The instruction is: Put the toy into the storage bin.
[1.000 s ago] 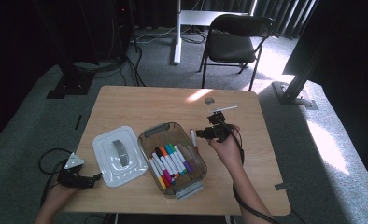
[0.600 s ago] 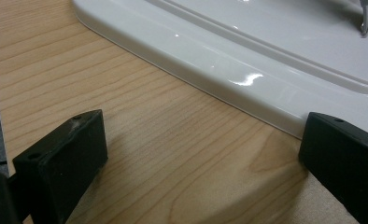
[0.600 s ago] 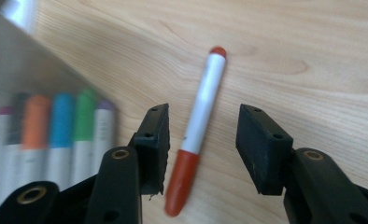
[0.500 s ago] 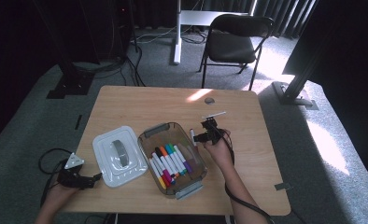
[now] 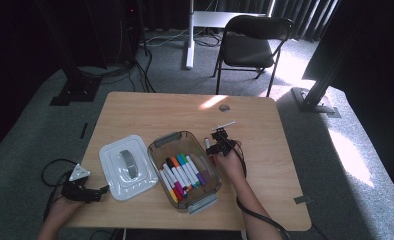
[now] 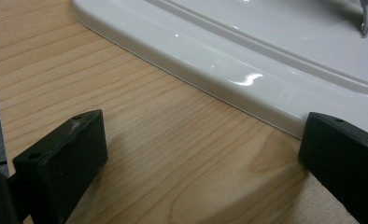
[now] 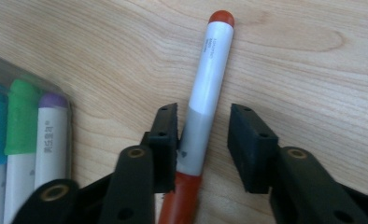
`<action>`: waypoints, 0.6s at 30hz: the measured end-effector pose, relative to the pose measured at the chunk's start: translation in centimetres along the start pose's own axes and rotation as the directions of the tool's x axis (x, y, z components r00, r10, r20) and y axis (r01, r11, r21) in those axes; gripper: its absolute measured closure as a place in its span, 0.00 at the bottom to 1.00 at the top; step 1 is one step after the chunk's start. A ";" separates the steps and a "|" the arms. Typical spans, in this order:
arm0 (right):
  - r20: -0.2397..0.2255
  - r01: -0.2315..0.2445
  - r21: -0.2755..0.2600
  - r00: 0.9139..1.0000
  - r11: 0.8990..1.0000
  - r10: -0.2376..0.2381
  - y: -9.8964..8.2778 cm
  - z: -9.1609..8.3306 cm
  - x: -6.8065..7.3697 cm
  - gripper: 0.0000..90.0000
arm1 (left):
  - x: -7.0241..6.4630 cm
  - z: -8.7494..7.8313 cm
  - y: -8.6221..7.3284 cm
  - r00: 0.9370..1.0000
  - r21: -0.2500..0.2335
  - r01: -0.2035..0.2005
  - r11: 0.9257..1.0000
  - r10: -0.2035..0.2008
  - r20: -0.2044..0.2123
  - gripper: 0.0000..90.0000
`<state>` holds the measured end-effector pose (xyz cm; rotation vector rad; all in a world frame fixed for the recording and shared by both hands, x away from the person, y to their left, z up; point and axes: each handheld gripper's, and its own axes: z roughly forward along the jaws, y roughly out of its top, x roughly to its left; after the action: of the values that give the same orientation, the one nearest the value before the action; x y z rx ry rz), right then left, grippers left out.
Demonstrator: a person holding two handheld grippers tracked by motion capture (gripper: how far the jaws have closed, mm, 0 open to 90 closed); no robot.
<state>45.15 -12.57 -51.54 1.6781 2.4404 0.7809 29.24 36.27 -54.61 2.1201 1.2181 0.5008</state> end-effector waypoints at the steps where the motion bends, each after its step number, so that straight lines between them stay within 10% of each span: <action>1: 0.006 -0.001 0.008 1.000 1.000 0.001 0.0 -0.1 -0.2 0.75 | 0.0 0.0 0.0 1.000 0.000 0.000 1.000 0.000 0.000 0.02; 18: 0.010 -0.046 0.007 0.999 0.999 0.046 -0.4 -2.0 -1.0 0.85 | 0.0 0.0 0.0 1.000 0.000 0.000 1.000 0.000 0.000 0.02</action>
<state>44.51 -14.28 -50.25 1.7422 2.4092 0.7681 29.24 36.27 -54.61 2.1204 1.2181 0.5010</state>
